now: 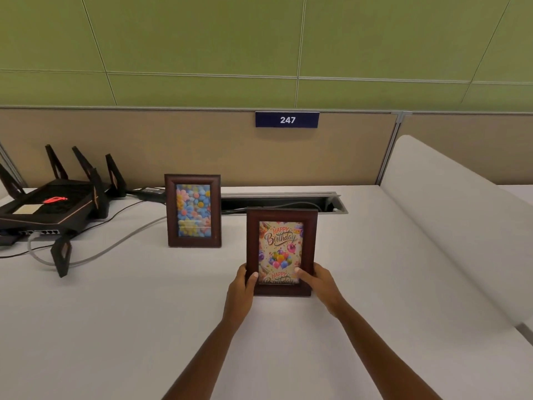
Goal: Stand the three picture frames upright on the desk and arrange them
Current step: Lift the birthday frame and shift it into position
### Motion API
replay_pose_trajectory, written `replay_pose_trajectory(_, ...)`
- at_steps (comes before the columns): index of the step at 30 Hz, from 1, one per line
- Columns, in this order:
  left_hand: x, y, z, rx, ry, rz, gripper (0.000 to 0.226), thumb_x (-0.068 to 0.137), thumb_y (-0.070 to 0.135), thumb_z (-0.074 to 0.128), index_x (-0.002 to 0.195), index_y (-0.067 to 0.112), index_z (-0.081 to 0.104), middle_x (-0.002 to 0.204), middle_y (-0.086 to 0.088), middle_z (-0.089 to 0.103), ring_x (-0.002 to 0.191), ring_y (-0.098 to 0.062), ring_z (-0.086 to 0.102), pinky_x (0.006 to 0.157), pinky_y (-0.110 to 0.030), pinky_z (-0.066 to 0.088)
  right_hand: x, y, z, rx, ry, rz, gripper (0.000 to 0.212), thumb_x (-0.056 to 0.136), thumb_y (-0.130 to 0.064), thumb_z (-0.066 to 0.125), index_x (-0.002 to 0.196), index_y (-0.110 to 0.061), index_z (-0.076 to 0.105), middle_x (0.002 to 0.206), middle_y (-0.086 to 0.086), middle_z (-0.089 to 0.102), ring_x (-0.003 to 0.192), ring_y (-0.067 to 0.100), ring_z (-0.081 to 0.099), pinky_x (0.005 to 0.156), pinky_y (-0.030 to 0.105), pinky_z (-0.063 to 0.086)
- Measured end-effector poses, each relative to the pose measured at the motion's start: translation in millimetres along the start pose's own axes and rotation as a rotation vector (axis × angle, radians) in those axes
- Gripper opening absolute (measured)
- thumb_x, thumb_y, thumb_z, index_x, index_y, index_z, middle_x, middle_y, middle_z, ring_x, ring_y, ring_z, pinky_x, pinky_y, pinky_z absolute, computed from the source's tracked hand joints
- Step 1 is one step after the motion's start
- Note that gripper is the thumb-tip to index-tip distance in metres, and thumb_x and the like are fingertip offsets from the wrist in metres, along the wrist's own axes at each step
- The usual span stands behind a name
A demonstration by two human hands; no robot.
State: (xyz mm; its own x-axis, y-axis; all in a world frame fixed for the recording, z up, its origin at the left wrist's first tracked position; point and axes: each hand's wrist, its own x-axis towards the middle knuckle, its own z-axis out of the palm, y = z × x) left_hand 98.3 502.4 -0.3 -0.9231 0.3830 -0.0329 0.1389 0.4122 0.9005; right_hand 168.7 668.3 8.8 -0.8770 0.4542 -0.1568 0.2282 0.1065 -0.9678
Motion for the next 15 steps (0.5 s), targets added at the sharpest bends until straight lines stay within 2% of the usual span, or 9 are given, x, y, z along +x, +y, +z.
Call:
replay_pose_trajectory(2, 2, -2, -2, -0.008, -0.014, -0.003, 0.036, 0.097, 0.018, 0.038, 0.128, 0.001, 0.041, 0.127, -0.018, 0.056, 0.116, -0.029, 0.055, 0.096, -0.039, 0.049, 5, -2, 0, 0.086, -0.048, 0.044, 0.040, 0.086, -0.020, 0.058, 0.124, -0.009, 0.049, 0.123, 0.012, 0.060, 0.104, 0.025, 0.060, 0.086, 0.033, 0.053)
replay_pose_trajectory(6, 4, -3, -2, -0.034, -0.012, -0.012, 0.034, 0.097, 0.016, 0.038, 0.126, 0.000, 0.042, 0.126, -0.018, 0.057, 0.116, -0.030, 0.055, 0.096, -0.041, 0.050, 19, -8, -1, 0.226, -0.126, 0.152, 0.032, 0.082, -0.002, 0.056, 0.114, -0.009, 0.053, 0.119, 0.014, 0.060, 0.104, 0.029, 0.059, 0.093, 0.044, 0.049)
replay_pose_trajectory(8, 6, -3, 0, -0.040, -0.001, -0.014, 0.033, 0.097, 0.016, 0.038, 0.125, -0.001, 0.043, 0.125, -0.019, 0.057, 0.115, -0.030, 0.055, 0.096, -0.042, 0.051, 25, -13, -2, 0.239, -0.138, 0.151, 0.034, 0.078, 0.007, 0.053, 0.108, -0.009, 0.053, 0.116, 0.015, 0.061, 0.104, 0.029, 0.058, 0.091, 0.043, 0.049)
replay_pose_trajectory(12, 12, 0, 6, -0.033, 0.009, -0.012, 0.033, 0.097, 0.016, 0.038, 0.124, -0.001, 0.044, 0.124, -0.019, 0.057, 0.115, -0.029, 0.056, 0.095, -0.039, 0.051, 30, -18, -11, 0.236, -0.163, 0.127, 0.037, 0.078, 0.009, 0.051, 0.111, -0.007, 0.052, 0.112, 0.014, 0.061, 0.104, 0.030, 0.059, 0.090, 0.042, 0.050)
replay_pose_trajectory(15, 20, 9, 13, -0.026, -0.016, 0.004, 0.033, 0.097, 0.018, 0.038, 0.124, -0.001, 0.044, 0.124, -0.019, 0.057, 0.114, -0.028, 0.056, 0.094, -0.038, 0.050, 32, -21, -24, 0.233, -0.160, 0.087, 0.035, 0.079, 0.007, 0.051, 0.110, -0.010, 0.053, 0.108, 0.011, 0.063, 0.097, 0.027, 0.062, 0.082, 0.036, 0.054)
